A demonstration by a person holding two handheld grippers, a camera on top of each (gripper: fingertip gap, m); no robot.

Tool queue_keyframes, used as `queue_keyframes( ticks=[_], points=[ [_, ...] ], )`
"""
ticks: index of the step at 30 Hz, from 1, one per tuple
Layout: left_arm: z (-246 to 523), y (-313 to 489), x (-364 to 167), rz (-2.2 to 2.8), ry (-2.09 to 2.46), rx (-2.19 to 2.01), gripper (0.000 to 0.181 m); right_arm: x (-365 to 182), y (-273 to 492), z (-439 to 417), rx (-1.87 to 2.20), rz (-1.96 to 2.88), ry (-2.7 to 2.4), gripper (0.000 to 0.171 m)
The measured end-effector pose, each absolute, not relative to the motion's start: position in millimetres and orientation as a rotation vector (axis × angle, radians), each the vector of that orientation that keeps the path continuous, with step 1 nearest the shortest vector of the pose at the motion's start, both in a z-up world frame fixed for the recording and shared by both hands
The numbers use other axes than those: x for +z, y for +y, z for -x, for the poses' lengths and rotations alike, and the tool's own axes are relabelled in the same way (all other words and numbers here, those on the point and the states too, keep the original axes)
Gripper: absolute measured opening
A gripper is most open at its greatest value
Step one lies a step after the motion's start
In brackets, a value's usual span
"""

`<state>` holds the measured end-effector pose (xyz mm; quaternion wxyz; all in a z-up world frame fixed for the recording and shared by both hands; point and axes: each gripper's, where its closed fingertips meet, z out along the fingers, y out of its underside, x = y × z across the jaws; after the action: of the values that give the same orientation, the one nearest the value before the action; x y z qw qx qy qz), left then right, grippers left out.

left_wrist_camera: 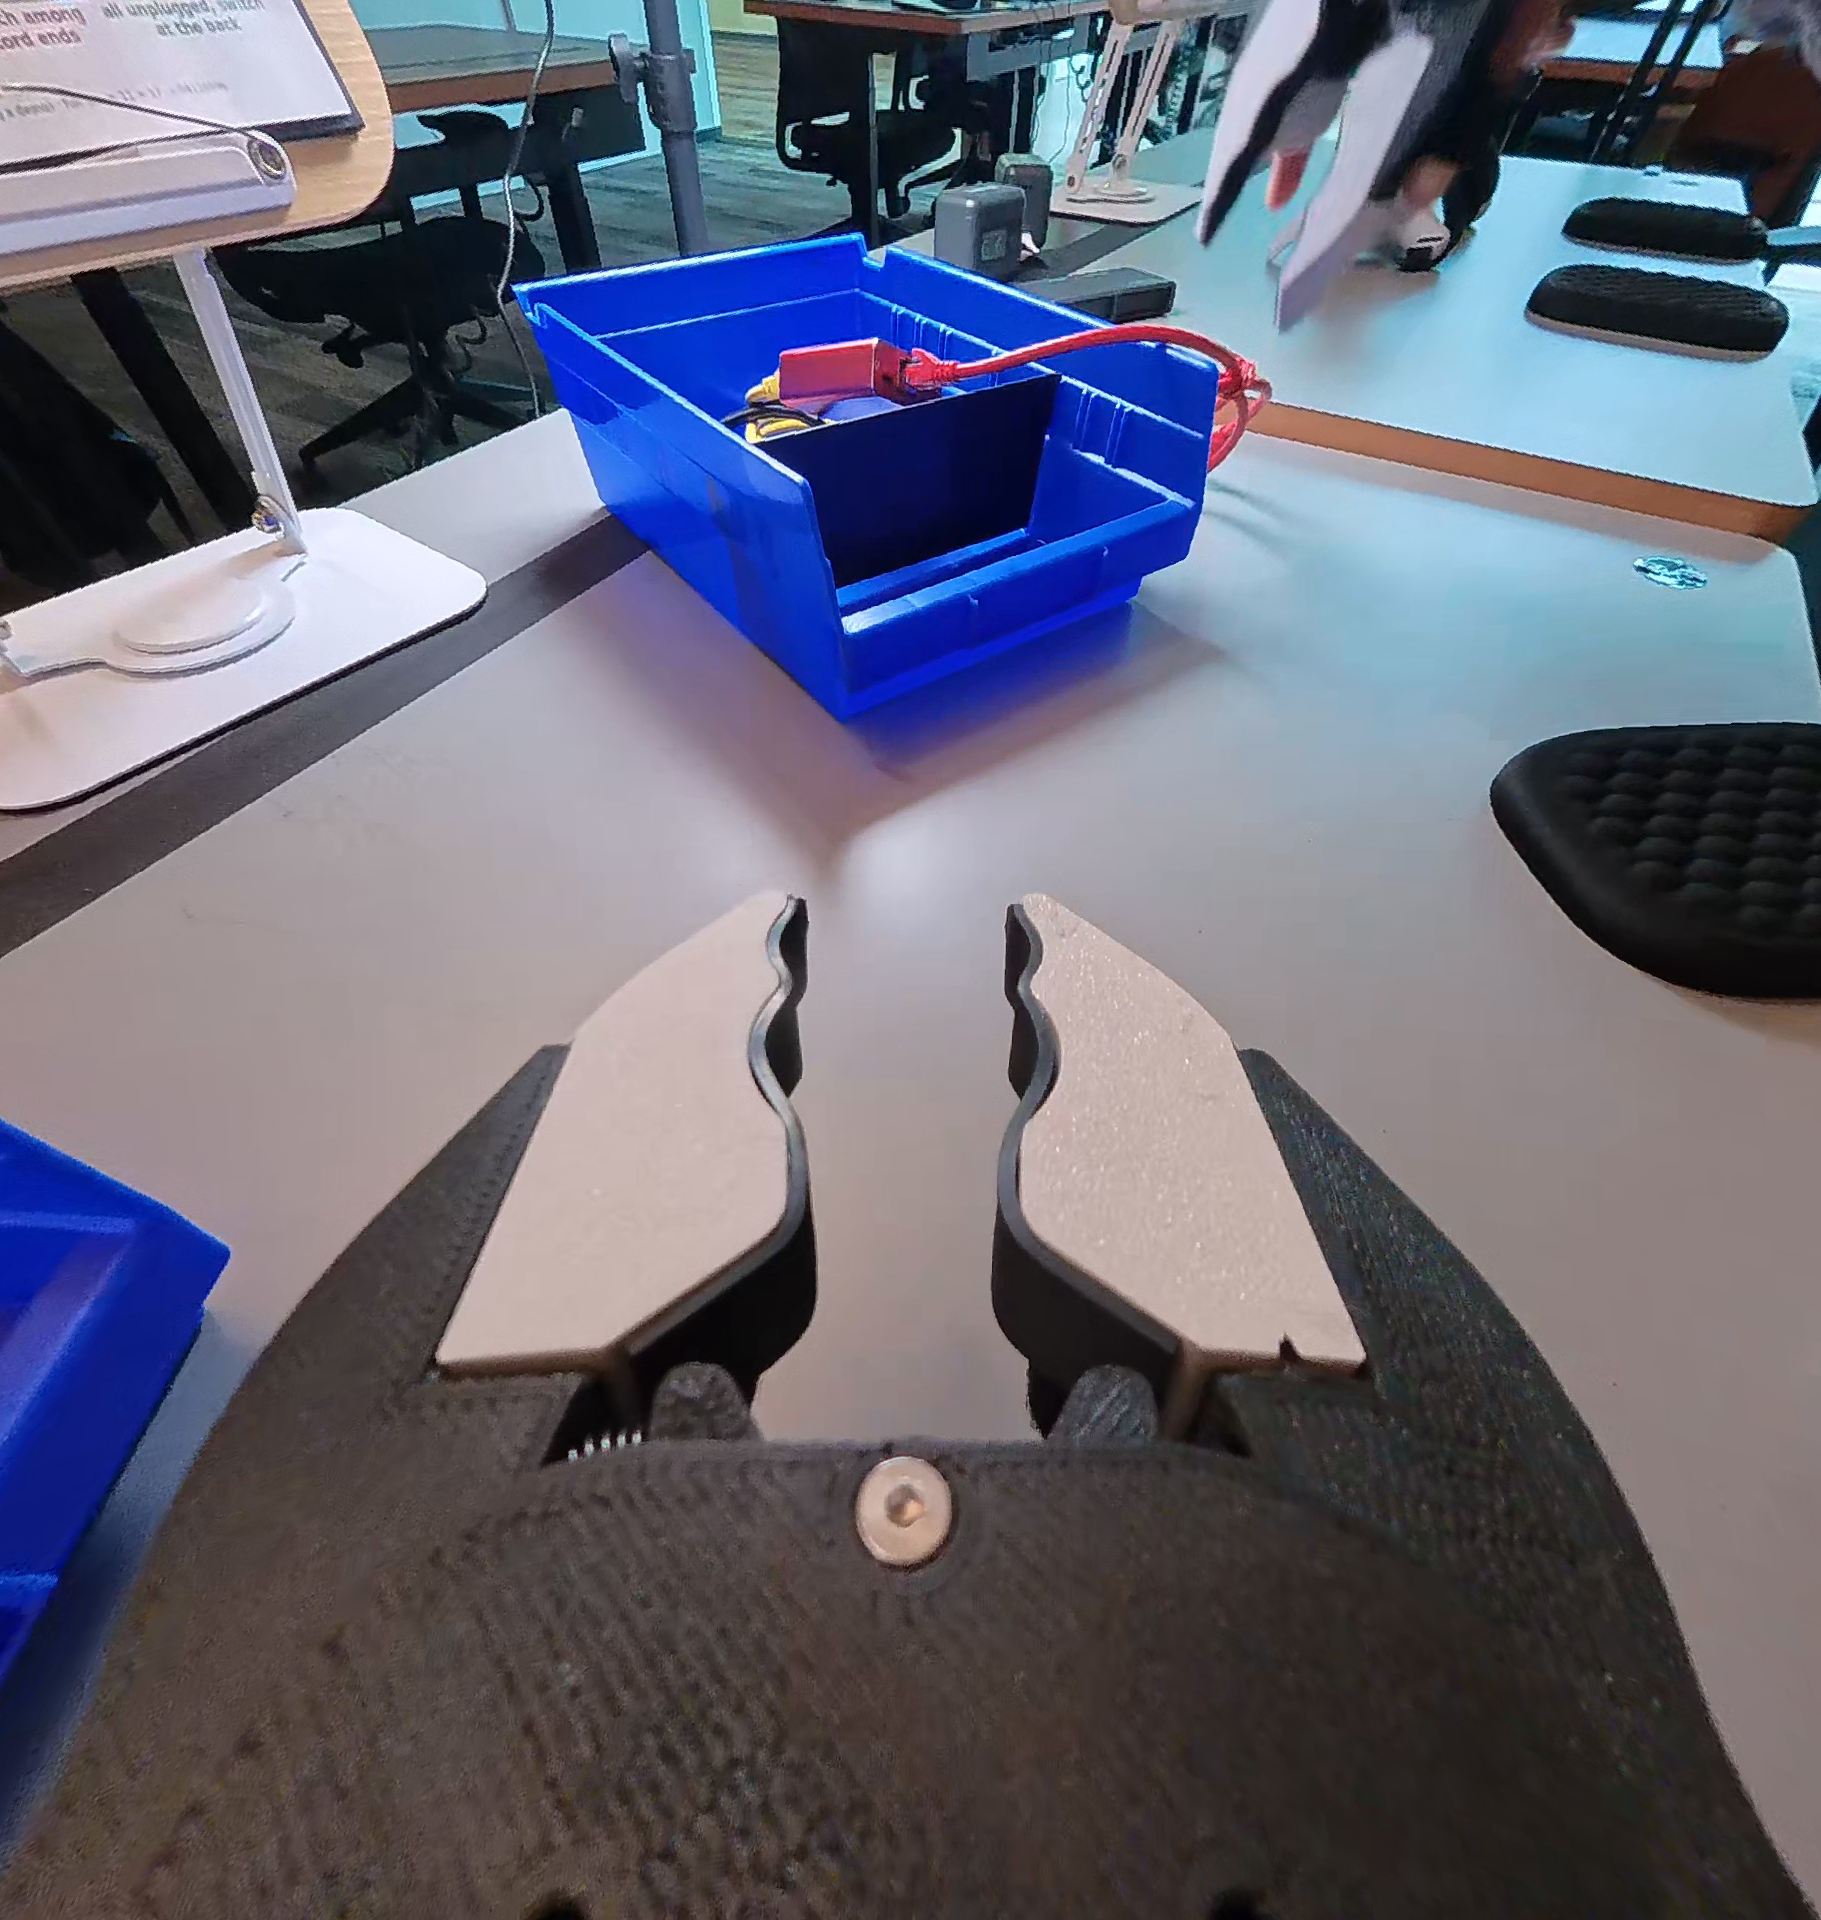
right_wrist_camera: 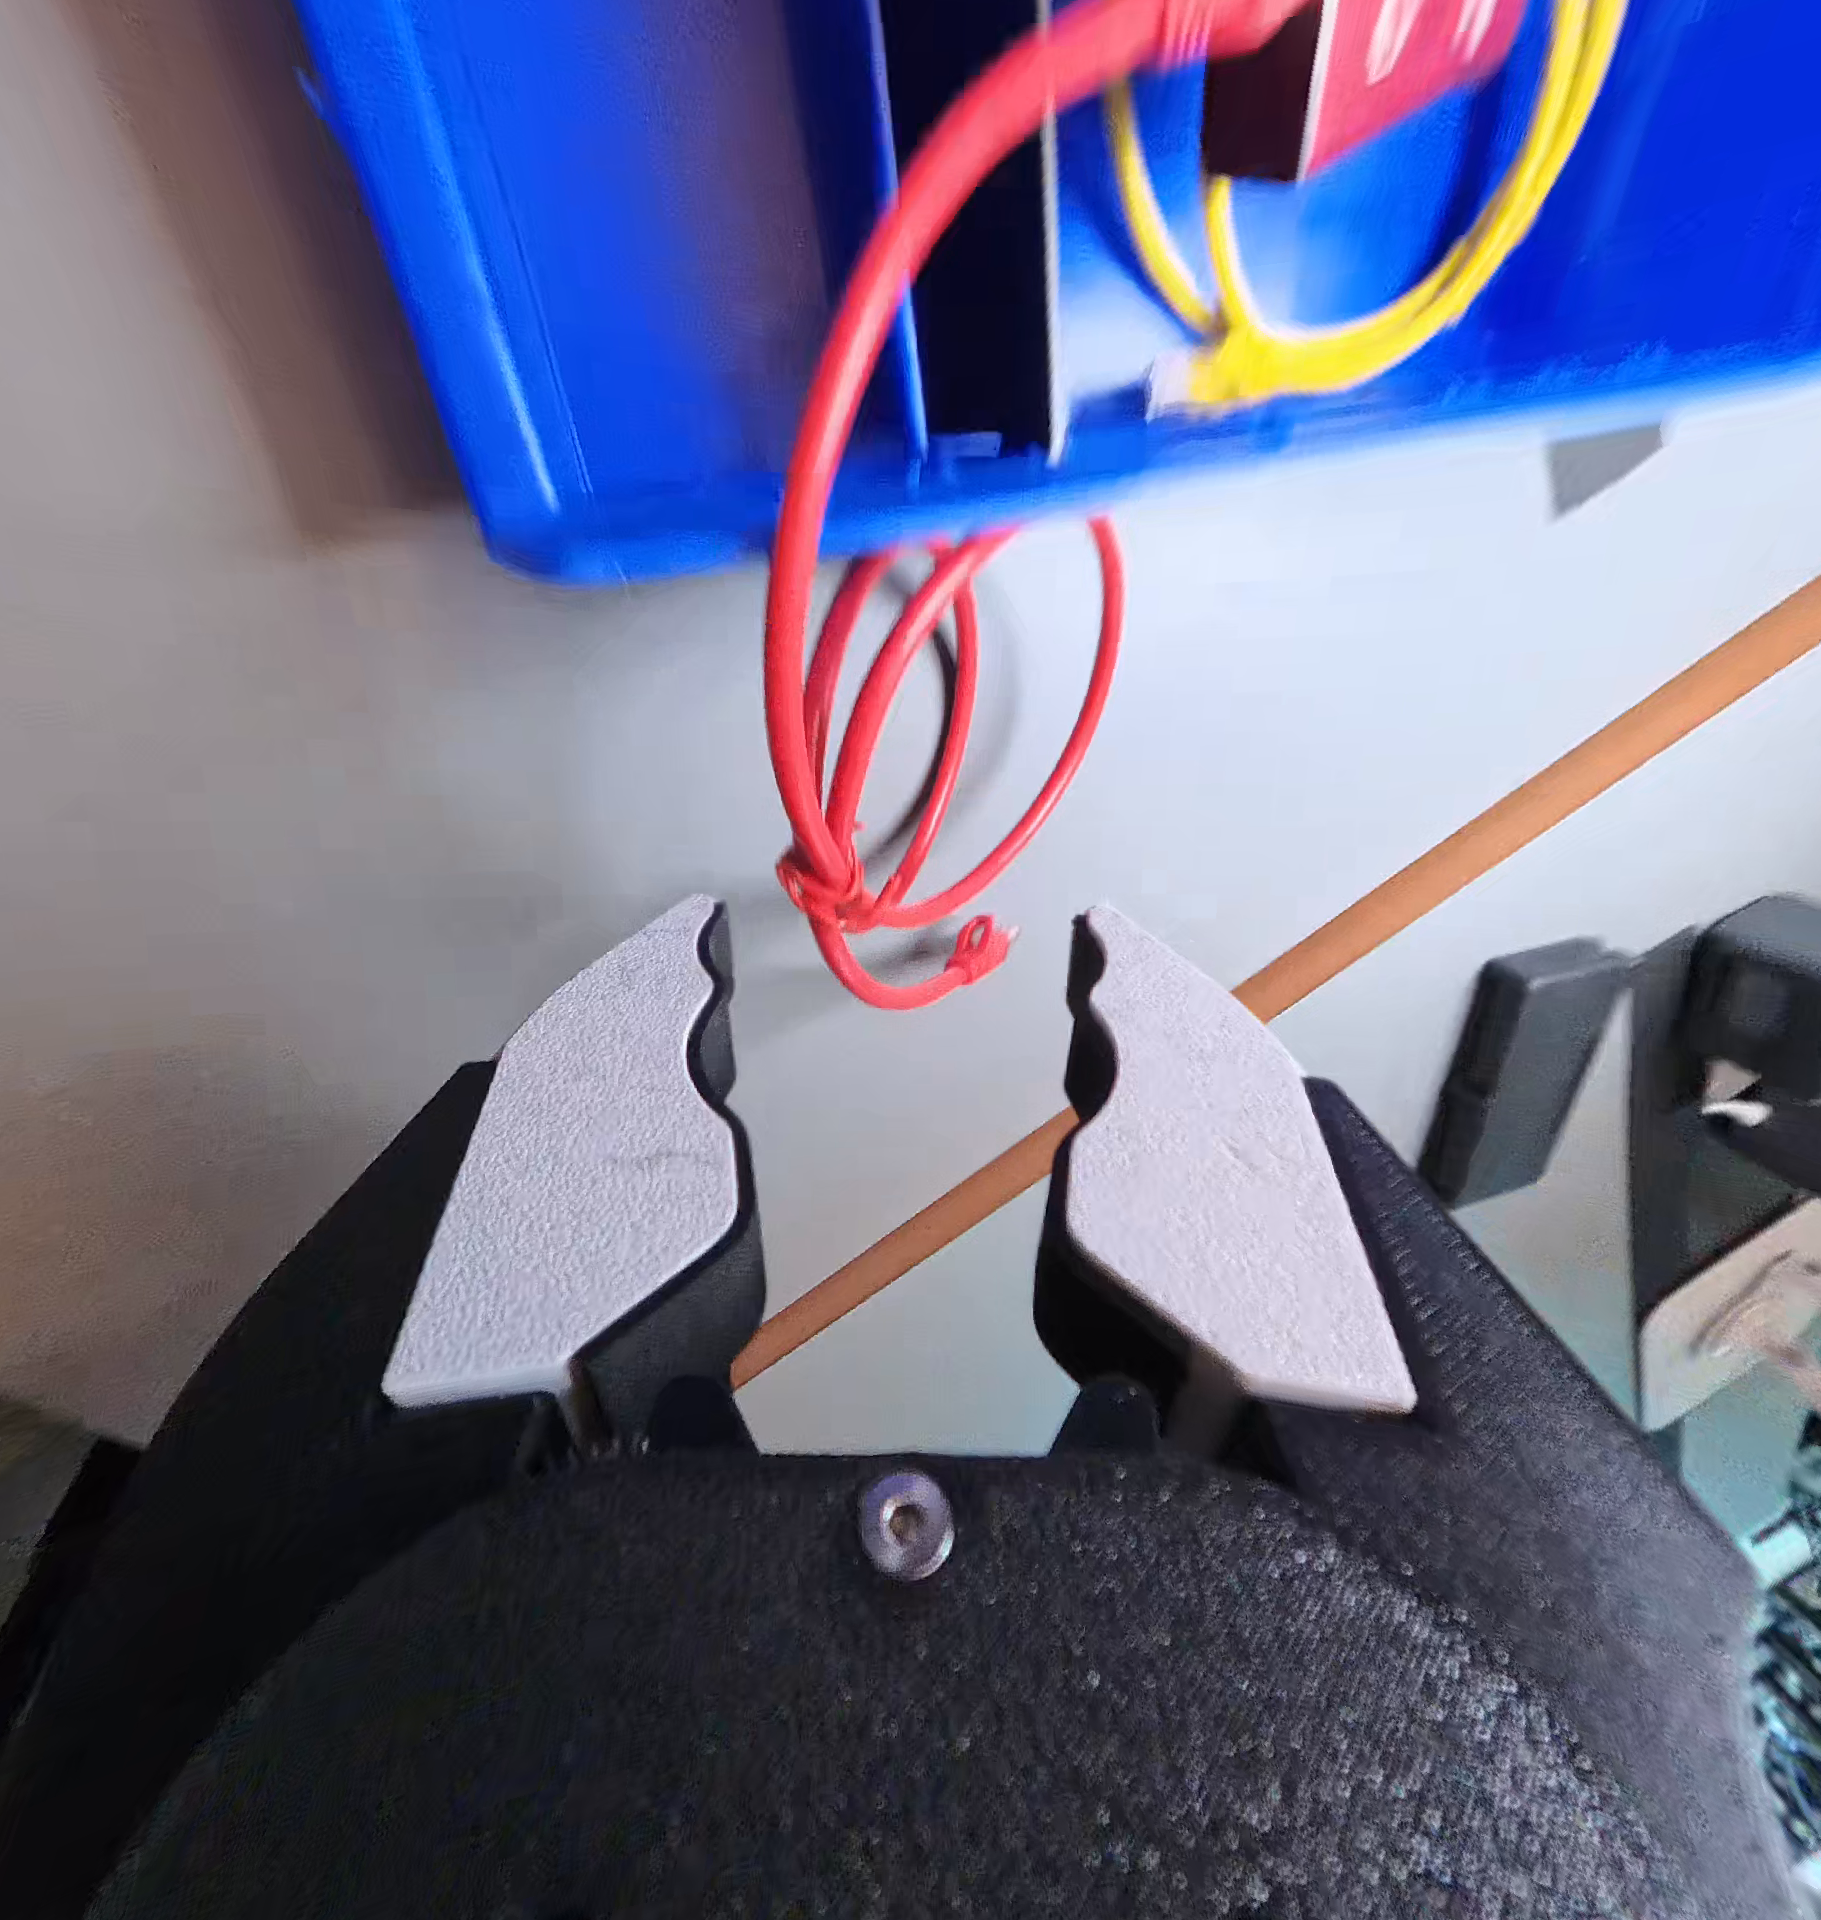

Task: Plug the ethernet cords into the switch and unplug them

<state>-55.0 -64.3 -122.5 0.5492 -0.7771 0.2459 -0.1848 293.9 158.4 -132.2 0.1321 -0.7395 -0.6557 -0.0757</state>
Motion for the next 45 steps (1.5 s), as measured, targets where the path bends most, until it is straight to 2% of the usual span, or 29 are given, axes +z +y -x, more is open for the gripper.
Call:
queue_keyframes(
  ticks=[3, 5, 6, 8, 11, 15, 18, 23, 26, 29, 32, 35, 38, 45],
  points=[
    [55, -64, -124, 1.844, 0.585, -0.441, 0.037, -180, 173, -318, -0.323, 2.106, -1.843, 0.058],
    [54, -63, -125, 1.85, 0.584, -0.446, 0.037, -195, 182, -322, -0.374, 2.006, -1.817, 0.024],
    [54, -63, -126, 1.853, 0.582, -0.447, 0.037, -191, 188, -323, -0.42, 1.957, -1.786, 0.014],
    [54, -63, -127, 1.858, 0.579, -0.445, 0.036, -164, 203, -324, -0.488, 1.871, -1.682, 0.011],
    [52, -62, -128, 1.861, 0.585, -0.447, 0.036, -90, 239, -316, -0.682, 1.565, -1.466, 0.009],
    [47, -63, -130, 1.865, 0.607, -0.443, 0.036, -40, 257, -265, -0.526, 1.371, -1.284, 0.007],
    [46, -66, -129, 1.859, 0.609, -0.435, 0.036, -44, 269, -219, -0.295, 1.412, -1.211, 0.007],
    [50, -66, -125, 1.848, 0.595, -0.433, 0.036, -101, 281, -167, -0.176, 1.581, -1.387, 0.008],
    [51, -66, -127, 1.855, 0.597, -0.439, 0.036, -152, 270, -163, -0.272, 1.734, -1.7, 0.014],
    [51, -66, -129, 1.861, 0.603, -0.439, 0.036, -176, 255, -179, -0.394, 1.849, -1.925, 0.017],
    [52, -66, -130, 1.864, 0.603, -0.441, 0.036, -160, 237, -182, -0.294, 1.951, -1.96, 0.025],
    [52, -66, -132, 1.869, 0.603, -0.45, 0.035, -141, 215, -187, -0.182, 2.029, -1.977, 0.051],
    [51, -66, -133, 1.873, 0.608, -0.451, 0.036, -131, 190, -191, -0.119, 2.066, -2.0, 0.064],
    [49, -66, -134, 1.878, 0.614, -0.451, 0.036, -120, 135, -182, -0.048, 1.944, -1.971, 0.073]
  ],
)
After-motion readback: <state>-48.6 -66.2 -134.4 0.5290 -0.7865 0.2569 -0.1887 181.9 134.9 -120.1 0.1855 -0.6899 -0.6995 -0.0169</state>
